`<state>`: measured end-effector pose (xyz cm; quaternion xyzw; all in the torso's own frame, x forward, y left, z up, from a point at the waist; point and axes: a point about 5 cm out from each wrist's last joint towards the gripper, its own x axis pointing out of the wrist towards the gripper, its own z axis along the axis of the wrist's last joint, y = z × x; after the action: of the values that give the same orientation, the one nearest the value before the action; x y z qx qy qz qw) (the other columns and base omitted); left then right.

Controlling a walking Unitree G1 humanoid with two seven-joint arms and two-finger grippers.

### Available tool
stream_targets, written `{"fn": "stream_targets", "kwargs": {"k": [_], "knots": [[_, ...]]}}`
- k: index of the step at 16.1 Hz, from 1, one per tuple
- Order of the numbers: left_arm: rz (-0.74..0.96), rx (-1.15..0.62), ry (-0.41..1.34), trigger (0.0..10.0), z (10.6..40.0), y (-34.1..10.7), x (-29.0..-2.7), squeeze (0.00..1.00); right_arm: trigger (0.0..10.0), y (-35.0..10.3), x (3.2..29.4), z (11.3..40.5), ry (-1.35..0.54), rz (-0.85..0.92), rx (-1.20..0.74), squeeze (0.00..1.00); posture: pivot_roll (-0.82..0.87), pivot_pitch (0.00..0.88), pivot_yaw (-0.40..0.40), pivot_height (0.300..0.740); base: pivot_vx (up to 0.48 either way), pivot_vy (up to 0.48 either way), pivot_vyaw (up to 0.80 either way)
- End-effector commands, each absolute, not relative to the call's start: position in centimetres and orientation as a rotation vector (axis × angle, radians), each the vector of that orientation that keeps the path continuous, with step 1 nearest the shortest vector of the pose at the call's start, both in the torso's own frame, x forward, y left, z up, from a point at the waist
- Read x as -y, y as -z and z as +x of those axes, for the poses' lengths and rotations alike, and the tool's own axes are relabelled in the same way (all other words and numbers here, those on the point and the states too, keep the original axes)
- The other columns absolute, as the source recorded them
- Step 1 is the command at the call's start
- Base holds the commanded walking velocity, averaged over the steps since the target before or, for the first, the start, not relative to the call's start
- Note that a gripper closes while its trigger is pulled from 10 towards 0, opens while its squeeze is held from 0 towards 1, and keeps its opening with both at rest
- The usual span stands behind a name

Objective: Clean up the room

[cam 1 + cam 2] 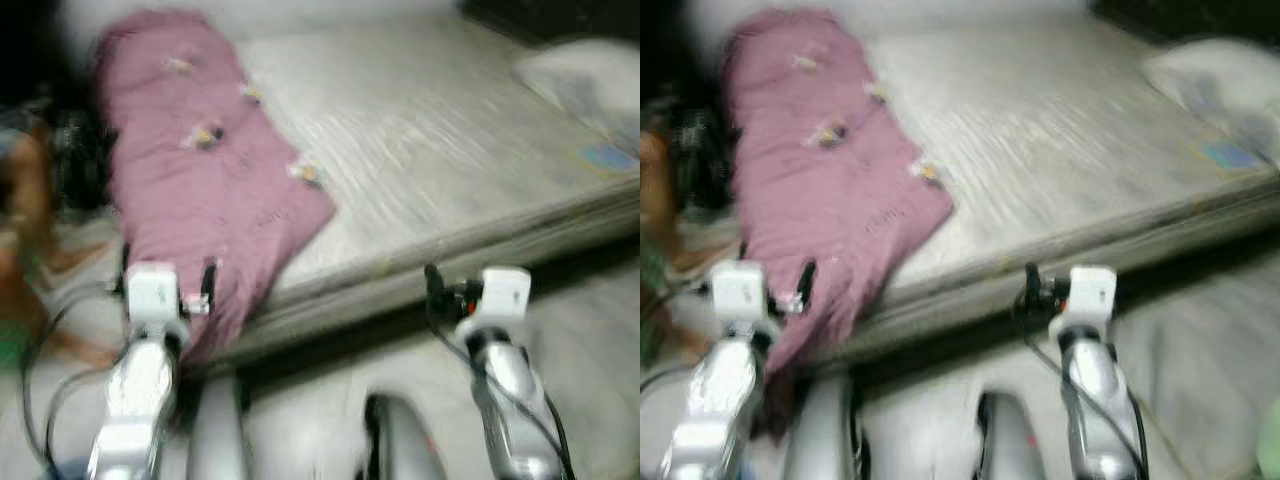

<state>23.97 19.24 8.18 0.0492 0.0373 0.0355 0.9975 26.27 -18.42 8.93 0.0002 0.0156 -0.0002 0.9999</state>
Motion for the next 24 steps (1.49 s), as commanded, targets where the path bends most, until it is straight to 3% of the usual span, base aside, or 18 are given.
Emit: {"fn": "stream_targets", "kwargs": {"k": [1,7,13,21,24], "knots": [[0.097,-0.102,-0.061,10.0,23.9,-7.8,-19.3,0.0,10.0,-8.3,18.3,25.9,0.001,0.009,-0.057,0.0,-0.04,0.072,0.012,0.581,0.0,0.0,0.0],[0.06,-0.086,-0.023,10.0,24.0,-8.1,-19.1,0.0,10.0,-8.6,17.8,26.7,-0.022,-0.018,-0.048,0.0,-0.04,0.087,0.011,0.581,0.0,0.0,0.0],[0.044,-0.083,-0.007,10.0,24.2,-8.2,-18.9,0.0,10.0,-9.0,16.9,27.1,-0.081,-0.057,-0.018,0.0,-0.05,0.092,0.013,0.581,0.348,0.0,0.0],[0.045,-0.094,-0.005,10.0,24.0,-8.1,-18.9,0.0,10.0,-8.9,16.5,27.5,-0.078,-0.048,-0.013,0.0,-0.04,0.096,0.012,0.581,0.343,0.0,0.35],[0.031,-0.1,-0.017,10.0,24.2,-8.0,-18.9,0.0,10.0,-8.9,16.4,27.5,-0.075,-0.039,-0.011,0.0,-0.04,0.097,0.013,0.581,0.0,0.0,0.0]]}}
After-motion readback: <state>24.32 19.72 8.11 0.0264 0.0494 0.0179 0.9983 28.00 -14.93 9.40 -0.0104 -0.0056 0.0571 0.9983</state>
